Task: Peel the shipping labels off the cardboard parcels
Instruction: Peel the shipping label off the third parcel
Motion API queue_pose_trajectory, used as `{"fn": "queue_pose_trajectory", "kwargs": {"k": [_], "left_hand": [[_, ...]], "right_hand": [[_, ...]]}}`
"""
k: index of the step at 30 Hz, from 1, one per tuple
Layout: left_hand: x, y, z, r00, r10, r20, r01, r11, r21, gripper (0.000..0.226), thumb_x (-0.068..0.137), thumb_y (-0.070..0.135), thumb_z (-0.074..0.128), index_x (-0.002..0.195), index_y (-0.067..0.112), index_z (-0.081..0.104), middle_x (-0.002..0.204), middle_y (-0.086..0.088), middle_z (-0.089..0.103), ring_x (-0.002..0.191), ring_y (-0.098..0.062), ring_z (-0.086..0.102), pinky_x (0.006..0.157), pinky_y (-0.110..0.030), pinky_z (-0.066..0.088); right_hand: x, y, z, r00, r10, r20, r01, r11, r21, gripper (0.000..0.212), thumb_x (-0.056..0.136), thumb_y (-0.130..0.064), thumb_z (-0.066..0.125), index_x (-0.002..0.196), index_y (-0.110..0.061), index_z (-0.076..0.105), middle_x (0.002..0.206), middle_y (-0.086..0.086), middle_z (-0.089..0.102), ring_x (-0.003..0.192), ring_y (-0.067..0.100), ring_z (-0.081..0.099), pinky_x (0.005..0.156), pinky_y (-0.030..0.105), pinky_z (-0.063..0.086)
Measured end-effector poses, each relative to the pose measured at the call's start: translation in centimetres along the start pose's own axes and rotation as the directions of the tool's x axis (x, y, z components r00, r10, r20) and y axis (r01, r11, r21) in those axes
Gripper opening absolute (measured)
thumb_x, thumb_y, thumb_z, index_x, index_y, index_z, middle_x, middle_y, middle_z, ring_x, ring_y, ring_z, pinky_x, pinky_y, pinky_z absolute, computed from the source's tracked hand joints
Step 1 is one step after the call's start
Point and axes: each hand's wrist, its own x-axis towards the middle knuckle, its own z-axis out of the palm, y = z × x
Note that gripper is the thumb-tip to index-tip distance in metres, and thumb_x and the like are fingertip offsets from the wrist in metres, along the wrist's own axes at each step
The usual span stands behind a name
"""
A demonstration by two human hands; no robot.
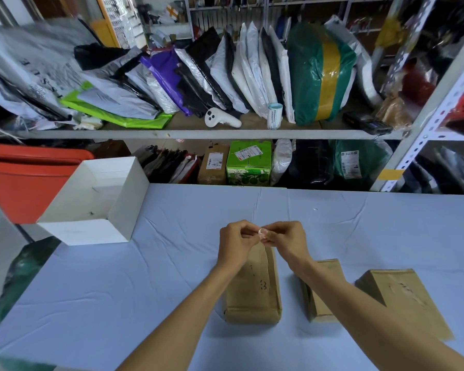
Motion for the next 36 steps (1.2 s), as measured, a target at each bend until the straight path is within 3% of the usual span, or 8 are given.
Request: {"fn": "queue_pose_trajectory", "kwargs": {"k": [6,9,12,17,20,25,31,36], "left_hand": [[0.3,-0.2,-0.6,1.000,0.012,-0.019,-0.010,0.996,0.094,0.006,0.080,0.017,0.076,0.086,0.013,0.075,0.077,0.009,0.069,0.071,-0.002,0.066,0.066,-0.010,0.052],[0.3,-0.2,-0.7,1.000,0.028,-0.012,-0.026,0.992,0.126,0.002,0.082,0.015,0.074,0.084,0.015,0.075,0.075,0.010,0.069,0.072,-0.001,0.066,0.067,-0.010,0.051],[0.5,0.1,-0.8,0.999,0.047,-0.018,-0.044,0.988,0.145,0.002,0.083,0.015,0.073,0.084,0.014,0.075,0.079,0.004,0.072,0.073,-0.005,0.067,0.069,-0.013,0.053],[0.6,0.0,-0.7,0.999,0.024,-0.023,-0.020,0.987,0.160,0.005,0.083,0.015,0.073,0.086,0.012,0.076,0.080,0.001,0.073,0.073,-0.008,0.067,0.068,-0.013,0.053],[0.4,-0.4,-1.0,0.999,-0.032,-0.003,0.032,0.996,0.079,0.005,0.082,0.013,0.074,0.086,0.012,0.075,0.078,0.004,0.071,0.072,-0.007,0.068,0.064,-0.010,0.052],[0.4,-0.1,-1.6,0.999,-0.002,-0.040,0.005,0.997,0.083,0.007,0.080,0.014,0.076,0.085,0.012,0.075,0.080,0.003,0.072,0.074,-0.007,0.068,0.068,-0.013,0.055],[0.0,0.1,-3.0,0.992,0.004,-0.127,0.002,0.999,0.046,0.006,0.080,0.011,0.075,0.085,0.011,0.071,0.081,0.002,0.072,0.072,-0.006,0.069,0.068,-0.015,0.056],[-1.3,-0.5,-5.0,0.972,-0.037,-0.231,0.045,0.999,0.030,0.009,0.077,0.008,0.076,0.076,0.012,0.068,0.074,0.004,0.069,0.068,-0.002,0.065,0.064,-0.012,0.052]], "right_hand": [[-0.2,-0.2,-0.2,0.985,-0.045,0.169,0.061,0.994,-0.095,0.014,0.084,0.000,0.064,0.090,-0.002,0.077,0.083,0.009,0.075,0.080,0.015,0.073,0.074,0.023,0.058],[-0.3,-0.6,-0.2,0.980,-0.105,0.167,0.137,0.971,-0.194,0.012,0.082,0.002,0.067,0.087,-0.002,0.077,0.077,0.008,0.075,0.069,0.015,0.073,0.065,0.018,0.055],[-0.2,-1.3,-0.3,0.981,-0.112,0.158,0.135,0.980,-0.146,0.008,0.079,0.004,0.069,0.085,0.002,0.075,0.074,0.014,0.074,0.066,0.019,0.073,0.062,0.019,0.056],[-0.1,-1.3,-0.2,0.982,-0.121,0.148,0.144,0.978,-0.153,0.004,0.077,0.002,0.073,0.080,0.000,0.075,0.072,0.014,0.073,0.063,0.023,0.072,0.065,0.031,0.060],[0.0,-1.1,0.0,0.983,-0.127,0.130,0.148,0.975,-0.166,0.005,0.077,0.004,0.073,0.077,-0.001,0.075,0.070,0.014,0.072,0.062,0.023,0.072,0.064,0.032,0.061],[0.3,-1.0,1.0,0.993,-0.091,0.078,0.103,0.981,-0.166,0.005,0.075,-0.002,0.077,0.079,-0.001,0.073,0.069,0.012,0.072,0.062,0.020,0.072,0.067,0.036,0.062],[0.2,-0.9,2.9,0.990,-0.114,0.078,0.125,0.979,-0.161,0.007,0.078,-0.010,0.074,0.084,-0.012,0.076,0.075,-0.001,0.074,0.074,0.011,0.071,0.073,0.030,0.059],[-0.2,-1.0,4.7,0.980,-0.110,0.167,0.137,0.978,-0.158,0.022,0.080,-0.010,0.072,0.101,-0.013,0.073,0.081,-0.002,0.074,0.076,0.006,0.069,0.070,0.018,0.052]]}}
